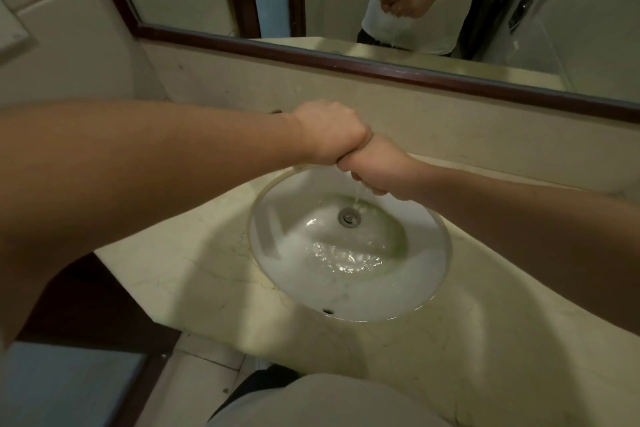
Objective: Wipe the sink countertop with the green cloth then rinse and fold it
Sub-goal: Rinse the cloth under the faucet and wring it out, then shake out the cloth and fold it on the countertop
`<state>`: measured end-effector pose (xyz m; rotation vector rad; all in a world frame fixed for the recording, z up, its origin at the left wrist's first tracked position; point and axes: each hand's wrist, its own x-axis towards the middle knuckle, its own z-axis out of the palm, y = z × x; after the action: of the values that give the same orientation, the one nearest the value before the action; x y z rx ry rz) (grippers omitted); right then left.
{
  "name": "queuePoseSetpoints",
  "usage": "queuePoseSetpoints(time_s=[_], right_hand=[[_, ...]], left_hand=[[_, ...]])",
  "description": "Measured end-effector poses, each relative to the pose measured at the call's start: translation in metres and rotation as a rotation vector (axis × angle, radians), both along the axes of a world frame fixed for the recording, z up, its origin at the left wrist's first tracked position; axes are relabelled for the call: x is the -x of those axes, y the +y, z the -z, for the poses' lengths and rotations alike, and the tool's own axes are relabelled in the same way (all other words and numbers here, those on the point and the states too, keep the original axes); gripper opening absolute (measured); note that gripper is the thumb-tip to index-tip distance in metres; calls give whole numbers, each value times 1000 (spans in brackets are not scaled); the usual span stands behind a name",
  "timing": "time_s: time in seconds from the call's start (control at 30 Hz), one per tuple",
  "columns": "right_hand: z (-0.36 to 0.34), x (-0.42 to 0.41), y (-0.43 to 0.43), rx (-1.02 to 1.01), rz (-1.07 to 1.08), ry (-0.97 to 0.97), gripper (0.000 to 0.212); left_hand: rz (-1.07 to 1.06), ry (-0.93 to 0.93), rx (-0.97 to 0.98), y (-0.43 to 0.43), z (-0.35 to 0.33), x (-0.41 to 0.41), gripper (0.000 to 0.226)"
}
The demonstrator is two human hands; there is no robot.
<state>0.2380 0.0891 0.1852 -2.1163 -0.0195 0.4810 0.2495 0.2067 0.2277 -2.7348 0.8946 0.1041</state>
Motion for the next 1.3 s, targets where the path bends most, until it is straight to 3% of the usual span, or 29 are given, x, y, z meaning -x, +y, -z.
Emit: queuePoseSetpoints(time_s=[0.47, 0.67, 0.77, 0.83, 0.9, 0.93, 1.03, 1.17, 1.3], right_hand=[[17, 2, -8, 13, -52, 43, 19], [24, 8, -31, 9, -218, 118, 22], [28, 7, -46, -71, -247, 227, 40], [38, 5, -56, -219, -186, 318, 49], [55, 7, -55, -505, -15, 503, 50], [64, 12, -49, -534, 61, 551, 48], [92, 31, -31, -264, 156, 378, 39], [98, 42, -26, -652, 246, 412, 54], [82, 40, -20, -532, 202, 182, 22]], left_hand=[[94, 27, 46, 5, 24, -3, 22], [4, 142, 436, 23, 70, 10, 36], [-95, 229, 666, 32, 91, 20, 38], [-217, 290, 836, 37, 102, 28, 36], [-372, 330, 991, 40, 113, 35, 36], [-446, 344, 1055, 41, 116, 38, 36], [-599, 427, 1233, 40, 123, 46, 40], [-652, 512, 1323, 36, 122, 59, 36], [-771, 626, 1443, 38, 121, 63, 16]])
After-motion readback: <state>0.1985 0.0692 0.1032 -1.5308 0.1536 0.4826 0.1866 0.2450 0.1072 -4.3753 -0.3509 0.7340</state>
